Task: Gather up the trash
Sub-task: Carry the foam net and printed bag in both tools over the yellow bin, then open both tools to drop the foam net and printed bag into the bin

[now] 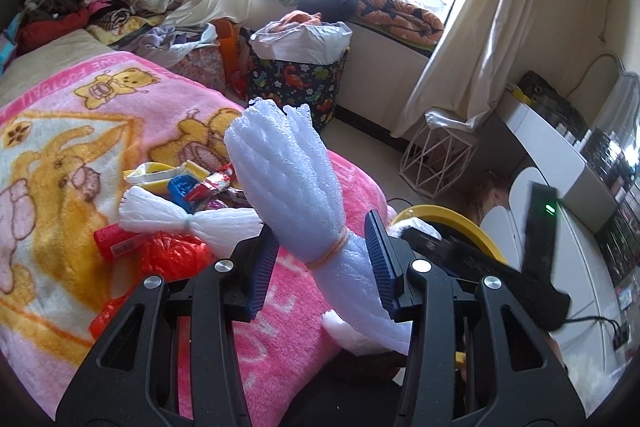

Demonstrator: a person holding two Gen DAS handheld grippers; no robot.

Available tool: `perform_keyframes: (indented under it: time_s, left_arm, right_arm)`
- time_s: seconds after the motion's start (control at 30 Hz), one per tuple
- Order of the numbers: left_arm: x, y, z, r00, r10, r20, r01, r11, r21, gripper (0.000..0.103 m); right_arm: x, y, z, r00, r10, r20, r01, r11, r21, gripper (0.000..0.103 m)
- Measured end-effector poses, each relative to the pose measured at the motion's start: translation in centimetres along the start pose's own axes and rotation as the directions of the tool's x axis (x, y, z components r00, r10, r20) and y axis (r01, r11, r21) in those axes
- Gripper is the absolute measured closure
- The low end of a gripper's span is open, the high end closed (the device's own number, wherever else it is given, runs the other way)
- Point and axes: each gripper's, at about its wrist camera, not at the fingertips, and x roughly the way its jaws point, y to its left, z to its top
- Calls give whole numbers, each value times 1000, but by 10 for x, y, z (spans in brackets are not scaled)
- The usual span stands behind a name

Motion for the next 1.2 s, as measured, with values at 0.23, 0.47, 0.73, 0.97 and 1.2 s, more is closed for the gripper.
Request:
perform_keyframes:
  time_s: [0.23,0.47,0.73,0.97,1.2]
  left_arm:
    - [1,-19,-1,999,-35,-6,35,999,24,67]
    - [17,-55,1,995,-97,-20,98,993,61,67]
    - [39,-98,-6,986,-158,-53,163,979,121,67]
    - [60,-114,-16,980,-177,-89,187,974,126,30]
    - [57,-101,-19,987,-142,-75,150,984,101,19]
  right_arm:
    - [-34,7,16,994,73,84,-71,997,-26,78]
    - [-106,-5,32,965,39,260,-27,998,-52,81]
    - [-138,-45,30,949,-82,306,98,994,-39,81]
    - [-148,-70,18,945,-144,294,151,989,-2,49]
    - [-145,-71,1,946,-172,275,176,984,11,32]
